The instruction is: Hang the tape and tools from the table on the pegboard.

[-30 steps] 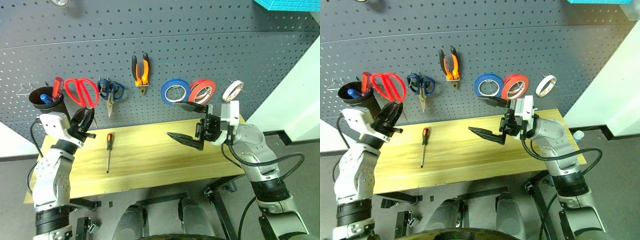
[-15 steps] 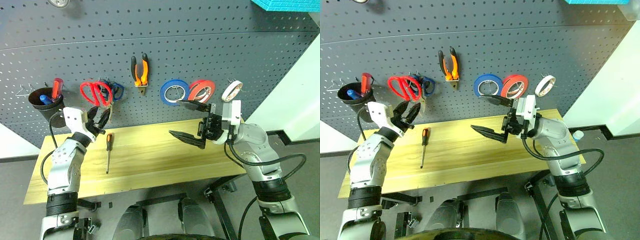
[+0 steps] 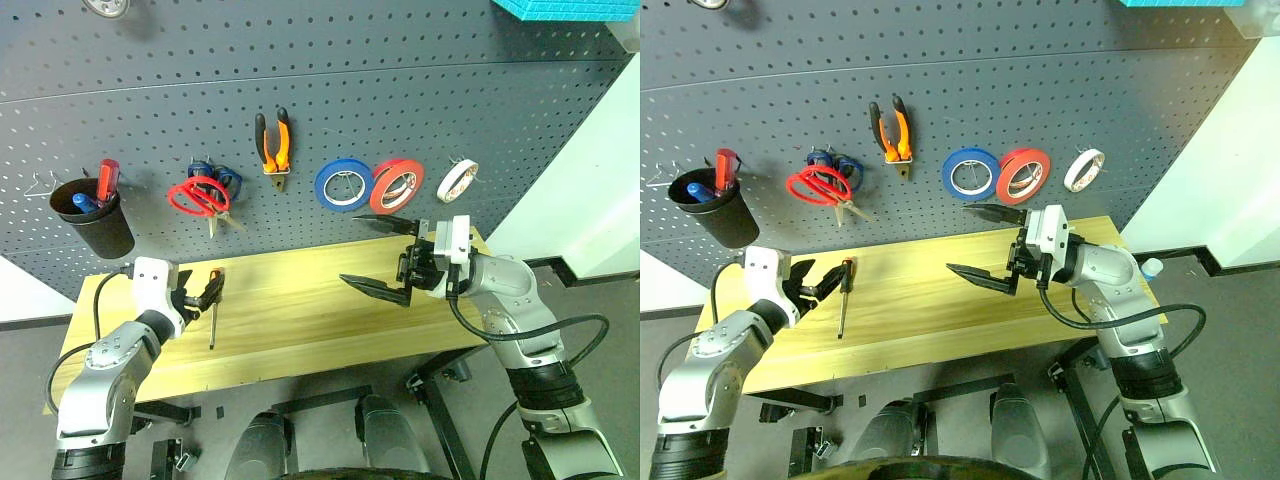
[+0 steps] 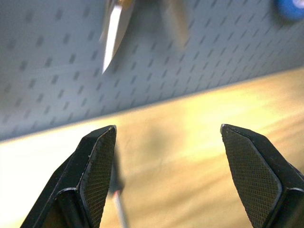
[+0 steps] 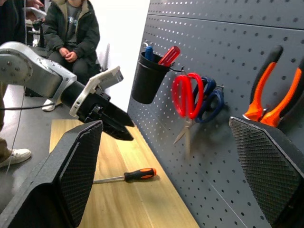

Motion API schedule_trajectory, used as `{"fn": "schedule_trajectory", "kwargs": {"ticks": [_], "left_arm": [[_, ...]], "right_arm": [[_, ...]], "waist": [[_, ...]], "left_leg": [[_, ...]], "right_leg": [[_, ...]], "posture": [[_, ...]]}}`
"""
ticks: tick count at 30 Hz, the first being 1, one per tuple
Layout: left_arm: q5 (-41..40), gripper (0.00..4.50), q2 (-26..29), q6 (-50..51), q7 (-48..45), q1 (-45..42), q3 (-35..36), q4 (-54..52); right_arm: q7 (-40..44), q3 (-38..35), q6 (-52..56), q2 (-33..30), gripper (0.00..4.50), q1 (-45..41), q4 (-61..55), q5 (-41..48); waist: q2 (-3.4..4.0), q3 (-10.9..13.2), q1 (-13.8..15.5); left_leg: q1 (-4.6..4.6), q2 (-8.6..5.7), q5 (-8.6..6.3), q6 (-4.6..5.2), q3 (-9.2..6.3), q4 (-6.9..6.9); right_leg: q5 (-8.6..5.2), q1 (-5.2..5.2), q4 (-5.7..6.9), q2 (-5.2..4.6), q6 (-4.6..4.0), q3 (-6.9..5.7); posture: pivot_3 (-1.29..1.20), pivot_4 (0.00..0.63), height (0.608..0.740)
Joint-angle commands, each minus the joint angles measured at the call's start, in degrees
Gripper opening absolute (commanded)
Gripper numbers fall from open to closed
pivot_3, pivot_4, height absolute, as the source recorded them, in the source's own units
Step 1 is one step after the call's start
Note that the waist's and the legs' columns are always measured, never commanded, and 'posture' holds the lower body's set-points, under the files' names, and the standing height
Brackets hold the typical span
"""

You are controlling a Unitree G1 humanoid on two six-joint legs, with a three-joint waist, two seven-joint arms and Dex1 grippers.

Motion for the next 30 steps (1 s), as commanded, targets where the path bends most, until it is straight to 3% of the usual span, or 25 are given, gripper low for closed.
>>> {"fn": "schedule_trajectory", "kwargs": {"ticks": [1,3,7,15,26,30], "left_arm": [[4.2,4.03,2.7,5.8,3.4,-1.9,-1.8,4.4],[5.0,4.47,2.3,8.1,4.7,-4.9,-2.1,9.9],[7.8,4.47,0.6,11.9,9.8,-15.0,-2.2,25.0],[11.3,4.47,-1.0,7.7,10.2,-31.4,-3.5,50.1],[15.9,4.47,-2.5,-0.9,10.9,-45.5,-5.3,76.3],[16.3,3.52,-2.8,-3.8,10.9,-47.8,-4.7,80.2]], "right_arm": [[0.5,0.3,-1.5,0.5,4.50,-0.2,0.0,-0.6],[0.6,0.4,-1.7,0.5,4.50,0.1,0.0,-0.9],[0.6,0.4,-2.0,0.5,4.50,0.6,-0.1,-1.5],[0.3,0.4,-0.9,-0.5,4.50,2.2,-1.5,-1.7],[0.4,0.6,0.0,-2.5,4.50,4.8,-2.6,-2.3],[1.7,1.2,2.0,-4.7,4.50,6.4,-3.1,-2.6]], "waist": [[0.02,0.0,0.0],[0.03,0.0,0.0],[-0.02,0.0,0.4],[-0.02,0.0,0.1],[-0.03,0.0,-0.1],[-0.04,0.0,-0.1]], "left_leg": [[0.02,0.00,0.00,0.00,0.00,-0.01],[0.04,0.01,0.00,0.00,0.00,-0.04],[0.01,0.00,0.00,0.00,-0.01,-0.01],[-0.02,0.00,0.00,-0.01,-0.03,-0.09],[-0.04,0.00,0.00,-0.01,-0.02,-0.10],[-0.06,0.00,0.00,-0.01,-0.02,-0.10]], "right_leg": [[0.00,0.00,0.01,0.00,0.00,0.00],[0.00,-0.01,0.03,0.02,0.01,0.00],[0.01,0.00,0.02,0.02,0.02,-0.02],[0.23,-0.05,0.00,0.02,0.06,-0.05],[0.15,-0.05,-0.04,0.02,0.22,-0.06],[0.12,-0.05,-0.05,0.01,0.27,-0.06]], "posture": [[-0.06,0.098,0.740],[-0.06,0.101,0.740],[-0.07,0.102,0.740],[-0.09,0.104,0.740],[-0.11,0.107,0.740],[-0.12,0.109,0.740]]}}
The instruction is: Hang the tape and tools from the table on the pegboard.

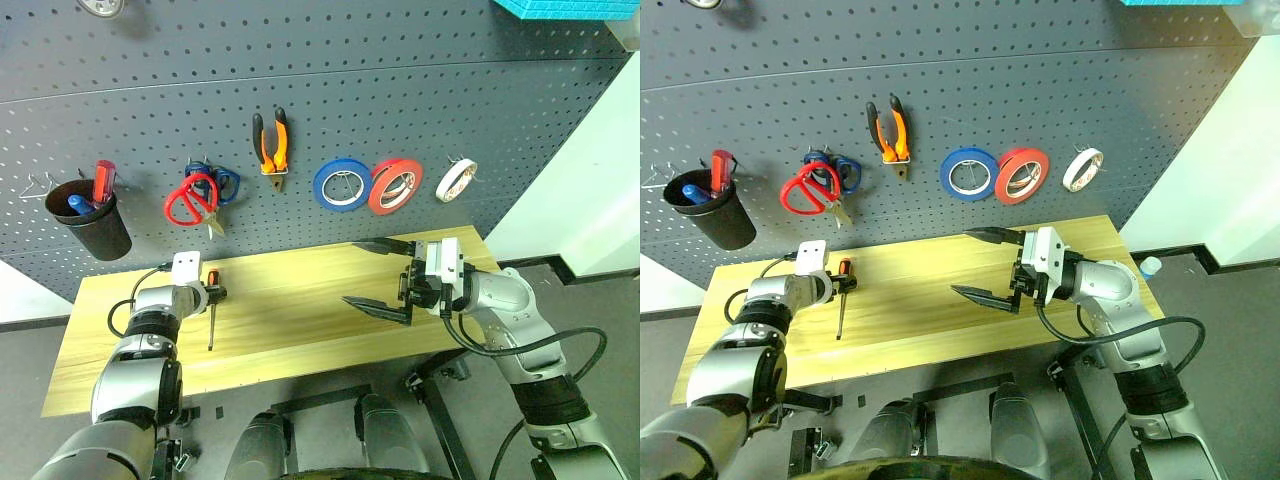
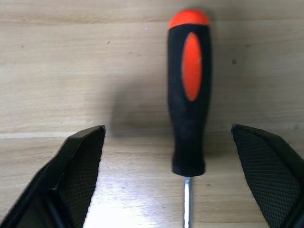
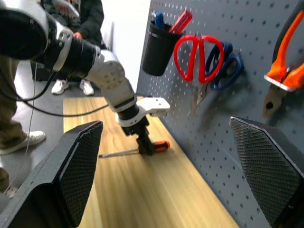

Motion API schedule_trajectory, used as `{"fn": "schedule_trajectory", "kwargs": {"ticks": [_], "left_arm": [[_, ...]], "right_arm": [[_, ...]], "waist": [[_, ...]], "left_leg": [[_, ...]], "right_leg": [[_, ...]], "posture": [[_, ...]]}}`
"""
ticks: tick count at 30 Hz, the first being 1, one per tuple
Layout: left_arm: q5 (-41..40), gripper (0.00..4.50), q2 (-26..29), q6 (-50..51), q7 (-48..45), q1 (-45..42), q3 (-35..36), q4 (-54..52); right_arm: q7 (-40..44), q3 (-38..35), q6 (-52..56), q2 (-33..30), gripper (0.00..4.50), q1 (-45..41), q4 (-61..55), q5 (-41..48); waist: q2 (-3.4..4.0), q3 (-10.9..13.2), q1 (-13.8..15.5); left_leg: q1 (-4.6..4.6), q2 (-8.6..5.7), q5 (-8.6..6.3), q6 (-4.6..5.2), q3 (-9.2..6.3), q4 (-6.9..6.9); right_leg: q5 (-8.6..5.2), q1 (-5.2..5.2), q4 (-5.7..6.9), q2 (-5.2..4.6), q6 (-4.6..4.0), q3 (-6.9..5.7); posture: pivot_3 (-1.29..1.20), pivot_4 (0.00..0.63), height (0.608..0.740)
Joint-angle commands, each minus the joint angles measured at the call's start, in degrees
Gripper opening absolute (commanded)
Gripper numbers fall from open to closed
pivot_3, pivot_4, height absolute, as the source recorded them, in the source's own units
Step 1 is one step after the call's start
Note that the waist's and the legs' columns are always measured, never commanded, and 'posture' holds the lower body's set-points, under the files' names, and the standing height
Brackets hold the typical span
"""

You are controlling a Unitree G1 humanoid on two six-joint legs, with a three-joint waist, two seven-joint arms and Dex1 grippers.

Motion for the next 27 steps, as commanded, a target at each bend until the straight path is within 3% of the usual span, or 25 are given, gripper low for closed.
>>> {"fn": "schedule_trajectory", "kwargs": {"ticks": [1,8,16,20,23,27], "left_arm": [[0.6,3.23,0.2,-2.7,0.2,-2.4,0.5,2.3],[0.8,0.73,0.0,-3.8,-0.1,-3.7,0.6,4.6],[0.8,0.63,1.1,-1.6,-1.4,-2.2,0.2,2.7],[-2.1,0.63,3.1,3.2,-9.8,9.3,-0.5,-17.8],[-6.6,0.63,5.7,7.6,-15.1,24.3,1.3,-41.8],[-14.0,0.63,7.7,1.4,-23.0,40.7,10.0,-62.6]], "right_arm": [[1.1,0.1,1.0,-2.0,4.50,1.0,-2.6,-0.3],[1.8,0.6,0.9,-3.0,4.50,1.3,-2.3,-1.3],[1.8,0.5,0.5,-2.7,4.50,0.5,-1.8,-1.9],[1.8,-0.2,0.4,-2.9,4.50,0.1,-1.6,-1.8],[2.1,-0.5,0.1,-3.0,4.50,-0.1,-1.0,-1.8],[2.9,-0.1,-0.1,-2.2,4.50,-1.4,0.2,-1.3]], "waist": [[0.00,0.0,0.0],[-0.02,0.0,-0.1],[-0.01,0.0,-0.1],[-0.01,0.0,-0.8],[-0.01,0.0,-1.8],[-0.01,0.0,-1.1]], "left_leg": [[0.00,0.00,0.00,0.00,0.00,0.00],[0.01,0.00,0.00,0.00,0.00,0.00],[0.02,0.00,0.00,0.00,0.00,-0.01],[0.04,0.02,-0.01,-0.01,0.02,-0.05],[-0.06,0.07,-0.01,-0.02,0.03,-0.11],[-0.11,0.14,-0.08,-0.11,0.05,-0.13]], "right_leg": [[-0.01,0.00,-0.01,0.00,0.02,0.00],[-0.04,0.00,0.00,0.00,0.07,0.00],[-0.04,0.00,0.00,0.00,0.08,0.00],[-0.04,-0.01,0.01,0.00,0.07,0.02],[0.05,-0.15,0.05,-0.01,-0.11,0.04],[0.04,-0.26,0.07,0.01,-0.15,0.03]], "posture": [[-0.12,0.109,0.740],[-0.12,0.109,0.740],[-0.12,0.104,0.740],[-0.13,0.103,0.740],[-0.11,0.103,0.740],[-0.08,0.100,0.740]]}}
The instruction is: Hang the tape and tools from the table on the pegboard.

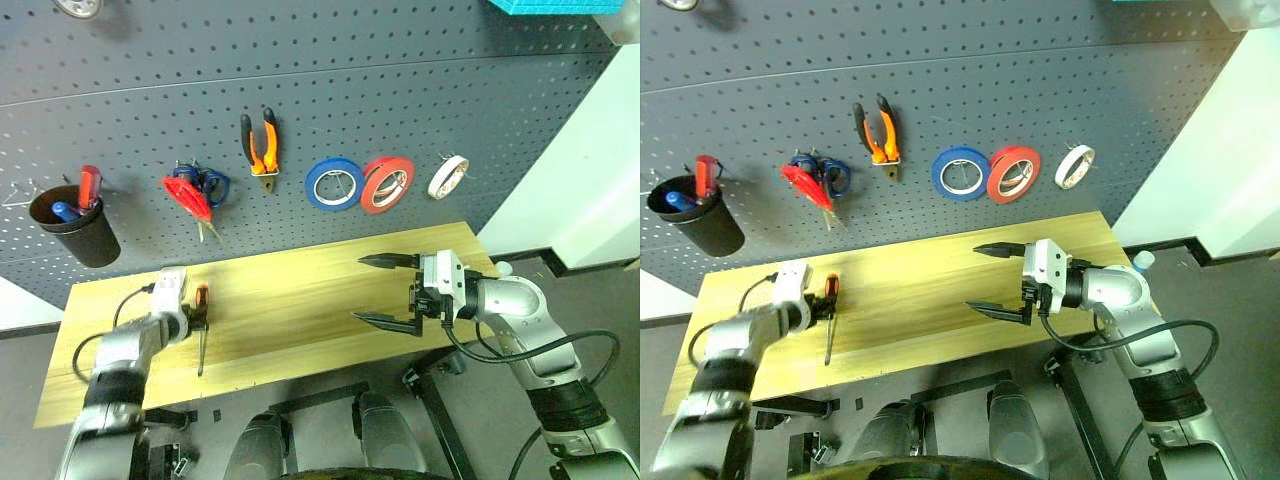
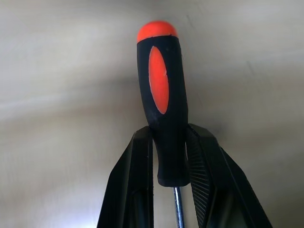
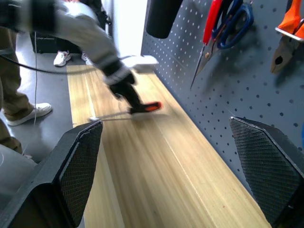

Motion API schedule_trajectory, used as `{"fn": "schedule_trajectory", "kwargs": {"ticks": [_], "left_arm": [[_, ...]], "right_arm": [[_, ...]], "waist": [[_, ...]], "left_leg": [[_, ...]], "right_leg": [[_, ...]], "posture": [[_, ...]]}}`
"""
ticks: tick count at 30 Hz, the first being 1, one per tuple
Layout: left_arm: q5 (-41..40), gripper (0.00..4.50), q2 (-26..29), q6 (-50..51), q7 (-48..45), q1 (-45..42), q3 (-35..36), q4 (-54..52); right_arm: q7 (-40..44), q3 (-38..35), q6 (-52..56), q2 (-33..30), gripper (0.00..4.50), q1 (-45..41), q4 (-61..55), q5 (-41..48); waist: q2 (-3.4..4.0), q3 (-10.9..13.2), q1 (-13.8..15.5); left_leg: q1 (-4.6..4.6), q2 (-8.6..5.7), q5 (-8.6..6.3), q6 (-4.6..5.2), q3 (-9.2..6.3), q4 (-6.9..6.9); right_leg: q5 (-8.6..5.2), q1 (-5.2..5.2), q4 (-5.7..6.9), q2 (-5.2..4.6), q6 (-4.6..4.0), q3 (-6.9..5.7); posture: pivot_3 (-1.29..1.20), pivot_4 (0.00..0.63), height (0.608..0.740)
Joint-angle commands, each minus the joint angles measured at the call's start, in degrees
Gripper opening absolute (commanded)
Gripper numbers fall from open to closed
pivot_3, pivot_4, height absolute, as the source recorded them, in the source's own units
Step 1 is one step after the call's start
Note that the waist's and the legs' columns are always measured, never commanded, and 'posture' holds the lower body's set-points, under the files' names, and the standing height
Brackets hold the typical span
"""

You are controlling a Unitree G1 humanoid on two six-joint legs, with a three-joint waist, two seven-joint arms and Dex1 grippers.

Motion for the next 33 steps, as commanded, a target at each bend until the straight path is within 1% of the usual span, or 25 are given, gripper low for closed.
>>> {"fn": "schedule_trajectory", "kwargs": {"ticks": [1,3,4,7,10,13,15,17,19,23,27,31,33], "left_arm": [[-6.4,0.63,3.1,-8.2,-8.2,9.6,8.7,-16.8],[-8.3,0.63,3.3,-16.3,-12.7,15.0,12.7,-21.8],[-11.2,0.63,3.0,-18.3,-15.0,16.3,15.5,-23.6],[-19.3,0.63,2.7,-22.1,-19.1,16.9,23.0,-27.3],[-25.5,0.63,4.1,-21.8,-20.1,15.0,27.6,-28.0],[-35.1,0.63,6.7,-20.0,-18.2,8.7,33.5,-27.3],[-37.9,0.63,9.0,-20.7,-15.5,2.9,36.1,-25.2],[-35.4,0.63,11.8,-24.3,-12.7,-3.8,36.7,-21.6],[-33.0,0.63,13.9,-27.1,-11.7,-8.4,36.0,-19.1],[-25.7,0.63,17.1,-34.1,-11.5,-15.8,32.0,-12.6],[-18.4,0.63,19.9,-42.1,-12.8,-20.4,28.9,-2.3],[-14.6,0.63,21.5,-47.9,-15.1,-22.5,27.1,7.8],[-13.2,0.63,21.5,-49.6,-15.6,-22.6,26.0,10.9]], "right_arm": [[0.9,-0.2,-1.0,1.0,4.50,-2.1,-0.3,1.5],[1.4,-0.1,-1.4,2.1,4.50,-3.3,-0.5,2.5],[1.8,-0.3,-1.5,2.8,4.50,-3.9,-1.1,3.7],[2.6,-0.7,-0.3,4.2,4.50,-5.9,-2.4,6.5],[2.1,-1.4,2.6,5.3,4.50,-8.0,-3.0,9.6],[1.3,-2.3,5.2,6.3,4.50,-10.5,-3.3,12.9],[0.5,-3.0,7.1,7.2,4.50,-11.9,-3.4,15.1],[-1.1,-4.1,8.9,8.7,4.50,-13.1,-4.0,17.8],[-2.8,-4.9,9.9,10.3,4.50,-14.1,-4.7,19.8],[-3.5,-4.4,10.1,11.5,4.50,-14.1,-5.6,19.4],[-3.2,-3.6,9.1,11.6,4.50,-13.0,-5.7,17.9],[-3.2,-3.6,8.6,11.2,4.50,-11.9,-5.8,16.8],[-3.2,-3.8,8.3,11.0,4.50,-11.5,-5.8,16.4]], "waist": [[-0.01,0.0,0.3],[0.00,0.0,0.8],[0.01,0.0,1.2],[0.04,0.0,1.9],[0.02,0.0,2.3],[0.01,0.0,2.7],[-0.04,-0.1,2.8],[-0.06,-0.1,2.9],[-0.05,-0.1,2.7],[-0.04,-0.1,2.7],[-0.05,-0.1,2.6],[-0.04,-0.1,2.3],[-0.05,-0.1,2.2]], "left_leg": [[-0.01,0.01,0.00,0.00,-0.01,0.00],[0.04,0.03,-0.01,-0.02,0.03,0.01],[0.06,0.06,-0.02,-0.02,0.05,0.01],[0.06,0.10,-0.01,-0.03,0.05,0.09],[0.06,0.12,-0.01,-0.02,0.05,0.14],[0.04,0.12,0.00,0.00,0.05,0.11],[0.04,0.19,0.00,0.00,0.04,0.12],[0.06,0.21,0.00,0.00,0.02,0.12],[0.09,0.22,0.01,0.00,0.03,0.12],[0.10,0.22,0.00,0.00,0.07,0.05],[0.08,0.24,0.00,0.00,0.07,0.02],[0.09,0.25,0.00,0.00,0.08,0.02],[0.08,0.25,0.00,0.00,0.08,0.01]], "right_leg": [[-0.05,0.01,-0.02,0.01,-0.09,-0.02],[-0.12,0.05,-0.06,0.01,-0.21,-0.02],[-0.21,0.07,-0.10,0.02,-0.34,-0.02],[-0.25,0.12,-0.13,0.04,-0.31,-0.07],[-0.25,0.17,-0.13,0.05,-0.31,-0.09],[-0.21,0.15,-0.12,0.09,-0.35,-0.09],[-0.13,0.15,-0.12,0.18,-0.45,-0.09],[-0.09,0.16,-0.09,0.22,-0.49,-0.09],[-0.08,0.17,-0.09,0.25,-0.49,-0.09],[0.03,0.16,-0.10,0.26,-0.31,-0.08],[0.03,0.12,-0.10,0.29,-0.30,-0.08],[0.04,0.12,-0.11,0.29,-0.29,-0.08],[0.04,0.11,-0.09,0.29,-0.29,-0.08]], "posture": [[-0.08,0.098,0.740],[-0.06,0.093,0.740],[-0.06,0.092,0.740],[-0.05,0.084,0.740],[-0.04,0.081,0.740],[-0.04,0.075,0.740],[-0.03,0.073,0.740],[-0.04,0.070,0.740],[-0.04,0.068,0.740],[-0.04,0.067,0.740],[-0.05,0.065,0.740],[-0.06,0.063,0.740],[-0.06,0.063,0.740]]}}
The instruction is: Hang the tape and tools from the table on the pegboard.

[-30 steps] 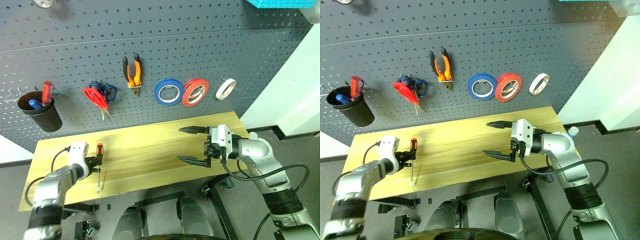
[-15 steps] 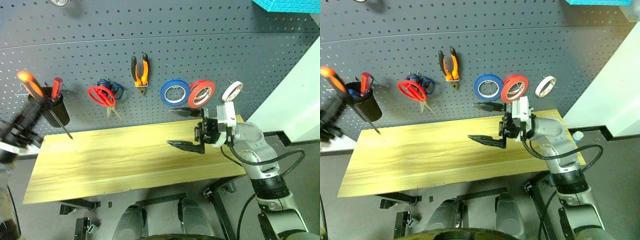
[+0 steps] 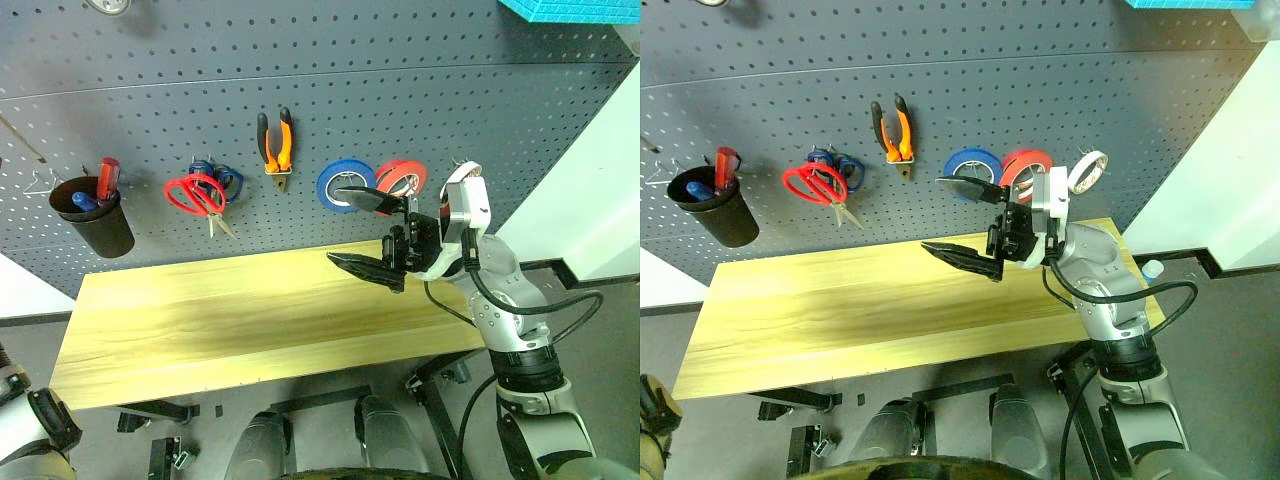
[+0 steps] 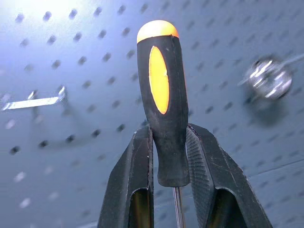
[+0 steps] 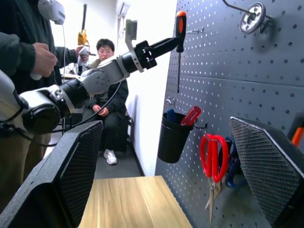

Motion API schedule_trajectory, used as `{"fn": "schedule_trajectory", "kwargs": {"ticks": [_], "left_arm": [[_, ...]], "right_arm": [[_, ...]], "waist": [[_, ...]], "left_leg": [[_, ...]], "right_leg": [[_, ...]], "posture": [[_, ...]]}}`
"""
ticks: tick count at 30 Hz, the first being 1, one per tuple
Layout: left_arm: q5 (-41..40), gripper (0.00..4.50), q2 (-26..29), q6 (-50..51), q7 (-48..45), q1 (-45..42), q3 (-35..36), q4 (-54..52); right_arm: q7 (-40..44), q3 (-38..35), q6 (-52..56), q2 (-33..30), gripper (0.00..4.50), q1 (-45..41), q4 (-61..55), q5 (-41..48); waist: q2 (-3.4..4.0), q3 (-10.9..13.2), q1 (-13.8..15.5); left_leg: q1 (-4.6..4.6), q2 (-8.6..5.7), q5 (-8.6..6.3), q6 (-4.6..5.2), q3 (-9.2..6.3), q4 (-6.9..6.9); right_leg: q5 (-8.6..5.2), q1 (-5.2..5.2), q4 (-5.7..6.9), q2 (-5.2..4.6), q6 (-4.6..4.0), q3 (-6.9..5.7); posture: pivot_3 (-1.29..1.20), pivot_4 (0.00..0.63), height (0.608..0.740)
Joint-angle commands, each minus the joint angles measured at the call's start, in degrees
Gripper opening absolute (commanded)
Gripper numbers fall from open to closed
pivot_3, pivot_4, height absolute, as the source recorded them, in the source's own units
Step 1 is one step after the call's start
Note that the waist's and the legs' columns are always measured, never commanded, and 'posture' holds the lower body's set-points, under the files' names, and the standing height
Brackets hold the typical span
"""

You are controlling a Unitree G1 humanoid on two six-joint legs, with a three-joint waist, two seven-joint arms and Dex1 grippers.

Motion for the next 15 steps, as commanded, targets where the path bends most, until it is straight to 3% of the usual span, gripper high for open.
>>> {"fn": "schedule_trajectory", "kwargs": {"ticks": [1,6,15], "left_arm": [[2.6,0.63,1.1,-4.1,-1.0,-1.0,-1.4,4.3],[4.7,0.63,-1.3,-7.8,-1.8,0.3,-3.9,9.1],[2.9,3.64,-4.2,-6.6,-0.7,2.3,-3.7,8.8]], "right_arm": [[0.1,-0.8,-1.3,-0.4,4.50,0.2,-2.0,-0.6],[0.0,-1.4,-1.4,-0.6,4.50,0.6,-2.1,-0.8],[0.1,-1.7,-1.7,-1.2,4.50,0.9,-1.6,-1.4]], "waist": [[-0.03,0.0,-0.2],[-0.05,0.0,-0.4],[-0.07,0.0,-1.0]], "left_leg": [[0.00,0.01,0.00,0.00,0.00,0.00],[-0.01,0.01,0.00,0.00,0.00,0.02],[0.00,0.04,0.00,0.00,-0.01,0.01]], "right_leg": [[0.00,0.00,0.00,0.00,0.00,0.00],[0.01,0.00,0.01,0.00,0.01,0.00],[0.01,-0.04,0.06,0.00,0.01,0.00]], "posture": [[-0.06,0.063,0.740],[-0.07,0.060,0.740],[-0.07,0.061,0.740]]}}
